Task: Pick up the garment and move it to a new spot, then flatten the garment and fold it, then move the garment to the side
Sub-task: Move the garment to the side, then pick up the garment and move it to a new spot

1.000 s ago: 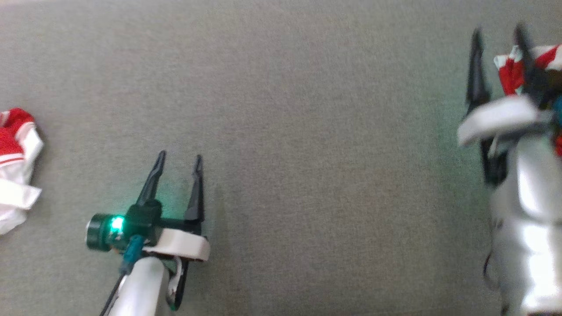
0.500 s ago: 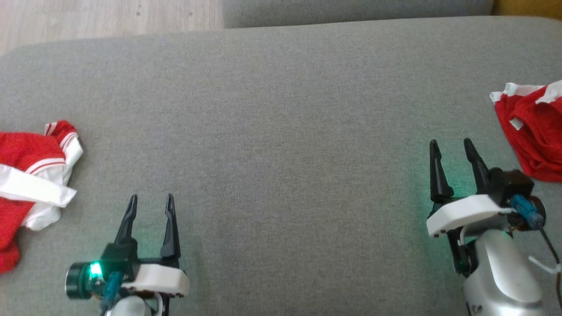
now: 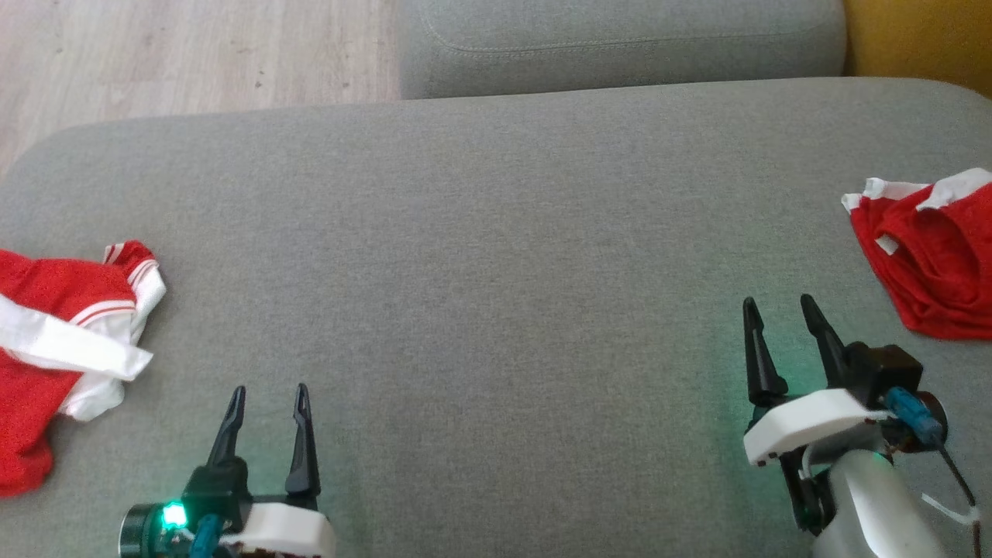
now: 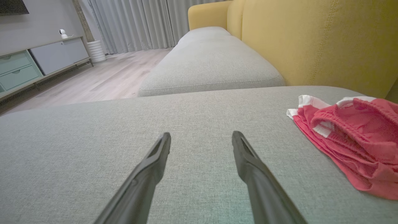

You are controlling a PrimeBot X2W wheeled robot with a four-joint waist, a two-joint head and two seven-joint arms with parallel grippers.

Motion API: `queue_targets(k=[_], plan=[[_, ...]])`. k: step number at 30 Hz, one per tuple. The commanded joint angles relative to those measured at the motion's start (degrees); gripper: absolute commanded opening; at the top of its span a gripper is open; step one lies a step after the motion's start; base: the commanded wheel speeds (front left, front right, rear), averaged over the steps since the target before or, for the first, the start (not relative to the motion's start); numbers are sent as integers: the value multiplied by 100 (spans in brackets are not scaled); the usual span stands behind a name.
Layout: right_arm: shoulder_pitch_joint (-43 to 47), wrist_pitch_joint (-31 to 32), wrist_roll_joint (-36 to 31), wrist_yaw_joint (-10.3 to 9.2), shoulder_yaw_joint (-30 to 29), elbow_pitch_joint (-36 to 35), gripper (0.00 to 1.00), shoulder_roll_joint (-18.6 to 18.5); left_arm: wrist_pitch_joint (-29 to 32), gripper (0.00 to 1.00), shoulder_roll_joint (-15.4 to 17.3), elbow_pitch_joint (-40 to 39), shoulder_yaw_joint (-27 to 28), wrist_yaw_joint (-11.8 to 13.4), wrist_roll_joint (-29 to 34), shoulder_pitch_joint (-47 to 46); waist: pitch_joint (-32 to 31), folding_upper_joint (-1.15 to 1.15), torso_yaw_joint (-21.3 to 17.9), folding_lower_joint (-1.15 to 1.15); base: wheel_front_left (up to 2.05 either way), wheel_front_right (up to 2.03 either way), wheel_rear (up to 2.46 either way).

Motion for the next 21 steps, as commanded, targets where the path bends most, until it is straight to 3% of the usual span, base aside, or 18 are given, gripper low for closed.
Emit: queue_targets(k=[1,8,21], plan=[[-92,-60,11,-5,150,-170,100,10,-14,100,29,-151,149,25,50,-118,-5,0,35,1,0,0,0],[-26,-60,-29,-5,207,-202,100,10,-14,100,27,-142,133,51,7,-165,76,0,401,1,0,0,0],[44,-60,-65,-5,552,-282,100,10,-14,100,25,74,363,168,-267,-117,296,0,2278,1,0,0,0]])
